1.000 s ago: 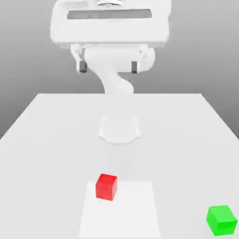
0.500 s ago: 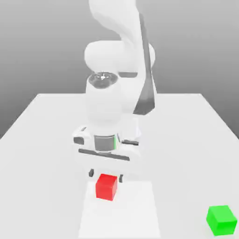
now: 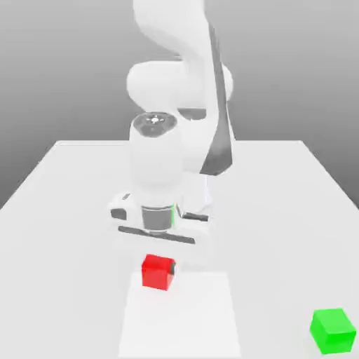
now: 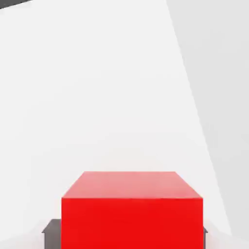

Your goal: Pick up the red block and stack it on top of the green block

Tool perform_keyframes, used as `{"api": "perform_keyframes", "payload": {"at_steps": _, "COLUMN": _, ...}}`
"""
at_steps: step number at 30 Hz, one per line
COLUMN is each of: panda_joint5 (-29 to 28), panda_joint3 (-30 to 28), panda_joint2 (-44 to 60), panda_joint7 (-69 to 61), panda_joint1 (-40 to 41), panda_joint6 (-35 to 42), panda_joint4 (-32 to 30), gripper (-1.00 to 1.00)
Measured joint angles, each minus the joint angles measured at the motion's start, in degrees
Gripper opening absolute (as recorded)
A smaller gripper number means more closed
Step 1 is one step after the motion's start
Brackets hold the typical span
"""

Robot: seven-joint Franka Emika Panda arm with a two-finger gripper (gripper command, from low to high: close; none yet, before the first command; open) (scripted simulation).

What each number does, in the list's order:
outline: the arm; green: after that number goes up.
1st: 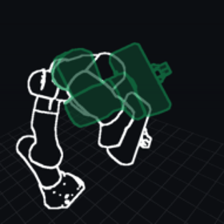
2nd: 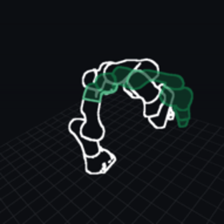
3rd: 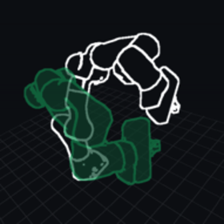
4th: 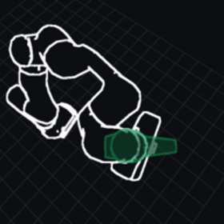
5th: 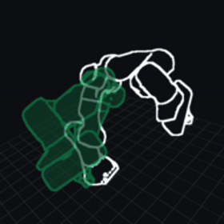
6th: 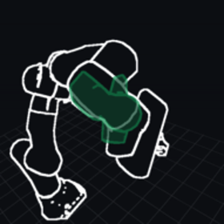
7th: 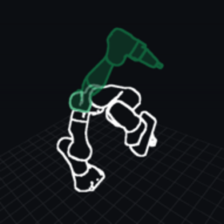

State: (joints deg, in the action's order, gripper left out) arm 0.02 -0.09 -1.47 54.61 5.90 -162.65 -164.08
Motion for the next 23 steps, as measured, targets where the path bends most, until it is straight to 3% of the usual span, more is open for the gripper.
{"api": "perform_keyframes", "payload": {"at_steps": 15, "panda_joint5": -5.21, "panda_joint3": 13.73, "panda_joint2": 13.42, "panda_joint7": -13.12, "panda_joint1": -18.64, "panda_joint6": 16.18, "panda_joint4": 29.00, "gripper": -1.00}}
{"api": "perform_keyframes", "payload": {"at_steps": 19, "panda_joint5": -8.69, "panda_joint3": 13.43, "panda_joint2": 20.48, "panda_joint7": -12.16, "panda_joint1": -21.34, "panda_joint6": 12.31, "panda_joint4": 31.99, "gripper": -1.00}}
{"api": "perform_keyframes", "payload": {"at_steps": 20, "panda_joint5": -9.61, "panda_joint3": 12.78, "panda_joint2": 22.44, "panda_joint7": -11.56, "panda_joint1": -21.93, "panda_joint6": 10.60, "panda_joint4": 32.19, "gripper": 1.00}}
{"api": "perform_keyframes", "payload": {"at_steps": 23, "panda_joint5": -9.61, "panda_joint3": 12.78, "panda_joint2": 22.44, "panda_joint7": -11.56, "panda_joint1": -21.93, "panda_joint6": 10.60, "panda_joint4": 32.19, "gripper": 1.00}}
